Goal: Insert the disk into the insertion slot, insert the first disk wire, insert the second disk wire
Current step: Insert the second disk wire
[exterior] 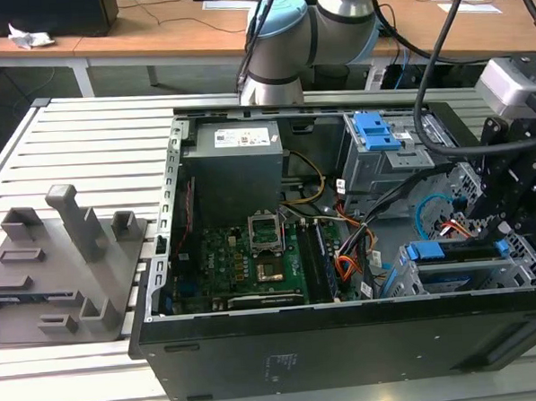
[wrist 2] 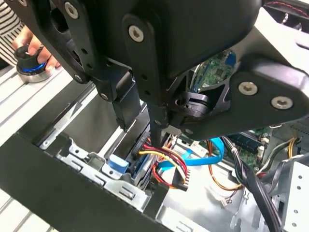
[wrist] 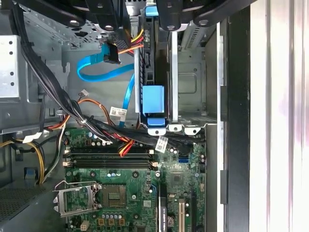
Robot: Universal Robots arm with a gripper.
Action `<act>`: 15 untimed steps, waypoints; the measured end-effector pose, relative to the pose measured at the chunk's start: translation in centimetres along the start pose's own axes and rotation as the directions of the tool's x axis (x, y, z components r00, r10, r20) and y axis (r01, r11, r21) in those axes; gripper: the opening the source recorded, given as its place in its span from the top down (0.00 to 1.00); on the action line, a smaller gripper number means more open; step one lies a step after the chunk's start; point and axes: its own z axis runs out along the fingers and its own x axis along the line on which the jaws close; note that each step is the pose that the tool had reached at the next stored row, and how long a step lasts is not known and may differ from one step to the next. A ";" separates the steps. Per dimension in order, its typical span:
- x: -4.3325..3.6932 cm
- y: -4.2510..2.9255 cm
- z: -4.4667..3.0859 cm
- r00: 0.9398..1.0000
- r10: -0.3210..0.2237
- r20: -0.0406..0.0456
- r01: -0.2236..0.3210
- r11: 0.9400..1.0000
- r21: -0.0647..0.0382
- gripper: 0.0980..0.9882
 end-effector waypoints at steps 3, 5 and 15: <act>-0.02 0.03 -0.51 1.000 0.000 0.000 0.000 1.000 0.000 0.70; -0.03 0.07 -1.24 1.000 0.000 0.000 0.000 1.000 0.000 0.70; -2.51 0.97 -1.30 1.000 -0.009 -0.001 0.009 1.000 0.000 0.70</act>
